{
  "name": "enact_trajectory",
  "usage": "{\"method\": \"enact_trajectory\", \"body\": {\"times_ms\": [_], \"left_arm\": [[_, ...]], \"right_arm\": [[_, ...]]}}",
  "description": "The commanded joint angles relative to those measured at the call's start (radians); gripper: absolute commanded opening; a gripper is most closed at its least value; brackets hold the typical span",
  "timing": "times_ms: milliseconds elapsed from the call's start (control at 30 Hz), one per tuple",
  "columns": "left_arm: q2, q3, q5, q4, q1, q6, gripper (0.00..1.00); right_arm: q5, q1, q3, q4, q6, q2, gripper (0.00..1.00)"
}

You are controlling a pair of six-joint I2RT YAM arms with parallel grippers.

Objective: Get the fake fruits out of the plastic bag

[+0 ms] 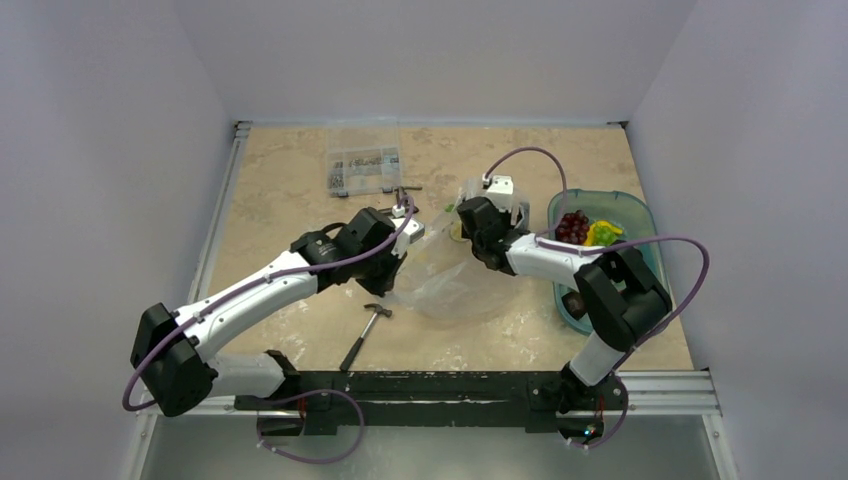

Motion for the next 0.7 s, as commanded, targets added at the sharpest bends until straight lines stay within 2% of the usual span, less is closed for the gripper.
{"method": "enact_trajectory", "body": {"times_ms": [0, 100, 267, 400, 500, 667], "left_arm": [[0.001, 0.039, 0.026, -0.017, -0.001, 0.021, 0.0], [0.003, 0.039, 0.03, -0.017, -0.002, 0.021, 0.0], [0.008, 0.038, 0.033, -0.016, -0.002, 0.021, 0.0], [0.013, 0.039, 0.034, -0.02, -0.003, 0.023, 0.0], [0.018, 0.041, 0.036, -0.02, -0.002, 0.024, 0.0], [0.029, 0.045, 0.049, -0.02, -0.002, 0.024, 0.0]], "right_arm": [[0.077, -0.016, 0.027, -0.122, 0.15, -0.003, 0.99], [0.022, -0.021, 0.018, -0.148, 0.246, 0.03, 0.99], [-0.038, -0.04, 0.05, -0.144, 0.264, 0.129, 0.99], [-0.117, -0.038, 0.038, -0.073, 0.203, 0.117, 0.95], [-0.213, -0.03, 0.029, -0.013, 0.122, 0.095, 0.99], [-0.203, 0.028, 0.09, -0.137, 0.045, 0.048, 0.99]]}}
